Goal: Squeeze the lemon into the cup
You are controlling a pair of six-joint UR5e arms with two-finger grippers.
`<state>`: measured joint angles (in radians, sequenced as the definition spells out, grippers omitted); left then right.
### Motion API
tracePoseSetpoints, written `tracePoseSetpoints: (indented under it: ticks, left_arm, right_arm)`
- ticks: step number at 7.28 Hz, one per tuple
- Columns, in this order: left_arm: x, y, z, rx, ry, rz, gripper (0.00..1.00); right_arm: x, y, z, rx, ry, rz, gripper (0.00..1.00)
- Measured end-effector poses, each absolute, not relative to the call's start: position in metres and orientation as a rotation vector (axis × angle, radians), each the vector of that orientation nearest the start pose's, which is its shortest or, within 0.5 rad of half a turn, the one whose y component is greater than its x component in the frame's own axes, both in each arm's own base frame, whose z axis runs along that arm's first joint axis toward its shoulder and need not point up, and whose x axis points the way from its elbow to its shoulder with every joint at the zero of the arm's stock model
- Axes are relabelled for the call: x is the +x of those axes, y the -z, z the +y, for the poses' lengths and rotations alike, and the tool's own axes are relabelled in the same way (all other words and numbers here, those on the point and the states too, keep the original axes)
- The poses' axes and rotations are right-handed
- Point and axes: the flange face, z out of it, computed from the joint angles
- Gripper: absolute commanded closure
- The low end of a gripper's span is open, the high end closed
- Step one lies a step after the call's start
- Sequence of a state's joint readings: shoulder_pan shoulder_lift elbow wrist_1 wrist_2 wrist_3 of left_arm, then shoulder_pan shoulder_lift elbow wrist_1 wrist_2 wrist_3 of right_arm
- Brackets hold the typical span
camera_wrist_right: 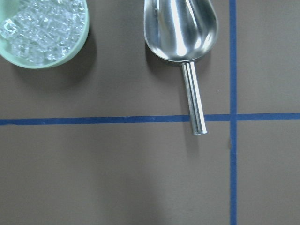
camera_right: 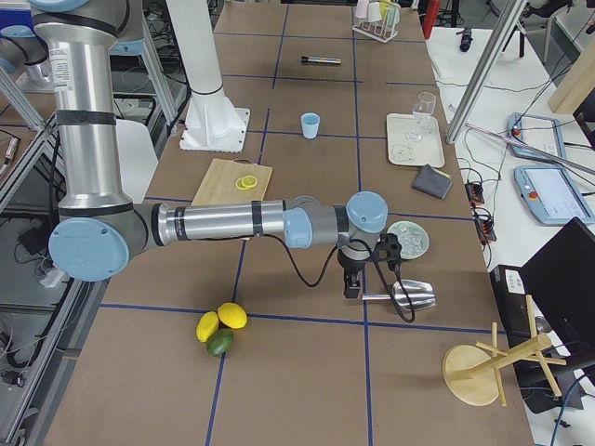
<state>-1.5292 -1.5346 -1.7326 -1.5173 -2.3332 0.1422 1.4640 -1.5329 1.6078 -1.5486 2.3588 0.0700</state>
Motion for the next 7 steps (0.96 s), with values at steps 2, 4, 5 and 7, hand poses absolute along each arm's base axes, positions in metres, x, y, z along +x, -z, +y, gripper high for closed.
tracePoseSetpoints:
  ticks: [2, 4, 5, 7]
  left_arm:
    - [-0.048, -0.595, -0.480, 0.072, -0.218, 0.760, 0.00]
    - [-0.047, -0.602, -0.480, 0.053, -0.219, 0.764, 0.00]
    - [-0.046, -0.613, -0.481, 0.034, -0.214, 0.768, 0.00]
    - [-0.045, -0.627, -0.485, 0.056, -0.223, 0.766, 0.00]
  right_arm:
    - [0.015, -0.633, -0.512, 0.021, 0.122, -0.790, 0.00]
    - [0.016, -0.633, -0.511, 0.023, 0.131, -0.790, 0.00]
    - [0.016, -0.632, -0.511, 0.023, 0.132, -0.790, 0.00]
    - [0.016, -0.632, -0.511, 0.024, 0.131, -0.790, 0.00]
